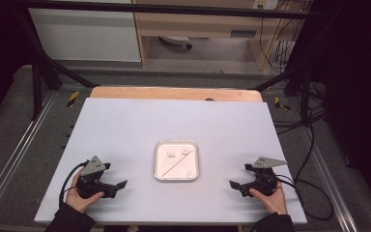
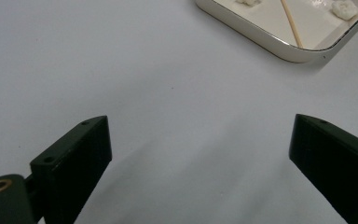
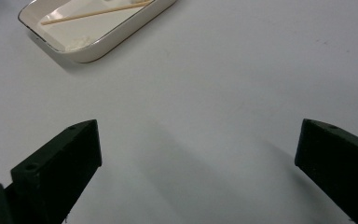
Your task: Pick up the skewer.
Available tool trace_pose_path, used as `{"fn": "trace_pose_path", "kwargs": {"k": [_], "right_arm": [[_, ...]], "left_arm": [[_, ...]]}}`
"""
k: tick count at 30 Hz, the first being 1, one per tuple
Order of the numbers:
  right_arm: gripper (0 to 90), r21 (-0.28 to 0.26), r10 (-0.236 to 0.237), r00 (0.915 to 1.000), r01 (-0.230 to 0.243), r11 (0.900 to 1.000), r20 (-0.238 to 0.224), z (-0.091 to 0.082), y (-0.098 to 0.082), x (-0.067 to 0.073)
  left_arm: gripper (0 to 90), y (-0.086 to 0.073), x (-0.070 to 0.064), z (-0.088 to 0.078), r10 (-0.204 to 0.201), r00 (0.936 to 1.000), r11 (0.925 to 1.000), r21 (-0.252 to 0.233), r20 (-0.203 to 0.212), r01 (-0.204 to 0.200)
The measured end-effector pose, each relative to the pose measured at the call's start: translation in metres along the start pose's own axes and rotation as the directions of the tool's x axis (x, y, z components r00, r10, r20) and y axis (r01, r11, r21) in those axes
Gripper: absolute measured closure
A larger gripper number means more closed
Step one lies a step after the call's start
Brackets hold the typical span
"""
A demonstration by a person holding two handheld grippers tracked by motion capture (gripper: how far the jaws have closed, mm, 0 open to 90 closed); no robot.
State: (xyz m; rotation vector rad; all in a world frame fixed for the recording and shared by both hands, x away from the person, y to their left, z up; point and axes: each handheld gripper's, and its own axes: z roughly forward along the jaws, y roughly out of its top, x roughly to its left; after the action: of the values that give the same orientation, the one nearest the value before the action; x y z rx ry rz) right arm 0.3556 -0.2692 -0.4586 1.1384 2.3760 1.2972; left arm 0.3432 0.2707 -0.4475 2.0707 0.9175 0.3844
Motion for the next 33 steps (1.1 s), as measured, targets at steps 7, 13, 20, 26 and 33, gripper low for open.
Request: {"fn": "trace_pose_path", "kwargs": {"k": [7, 13, 20, 26, 33], "right_arm": [[1.0, -0.009, 0.009, 0.9999, -0.009, 1.000, -0.009, -0.002, 0.001, 0.000], [1.0, -0.002, 0.013, 0.9999, -0.013, 1.000, -0.006, -0.001, 0.001, 0.000], [1.0, -0.001, 0.014, 0.9999, -0.014, 1.000, -0.007, -0.001, 0.001, 0.000], [1.0, 0.001, 0.010, 0.9999, -0.010, 1.000, -0.009, -0.001, 0.001, 0.000], [1.0, 0.006, 0.007, 0.9999, -0.007, 1.000, -0.011, 0.000, 0.001, 0.000]], "left_arm": [[5.7, 0.002, -0.003, 0.001, 0.013, 0.9999, 0.9999, 0.003, 0.002, -0.013], [5.9, 0.006, -0.007, 0.002, 0.018, 0.9998, 0.9998, -0.001, 0.007, -0.018], [5.9, 0.009, -0.011, 0.005, 0.025, 0.9996, 0.9997, 0.008, 0.014, -0.025], [6.0, 0.012, -0.015, 0.007, 0.030, 0.9995, 0.9994, 0.015, 0.012, -0.031], [6.0, 0.017, -0.020, 0.012, 0.038, 0.9992, 0.9988, 0.029, 0.013, -0.039]]}}
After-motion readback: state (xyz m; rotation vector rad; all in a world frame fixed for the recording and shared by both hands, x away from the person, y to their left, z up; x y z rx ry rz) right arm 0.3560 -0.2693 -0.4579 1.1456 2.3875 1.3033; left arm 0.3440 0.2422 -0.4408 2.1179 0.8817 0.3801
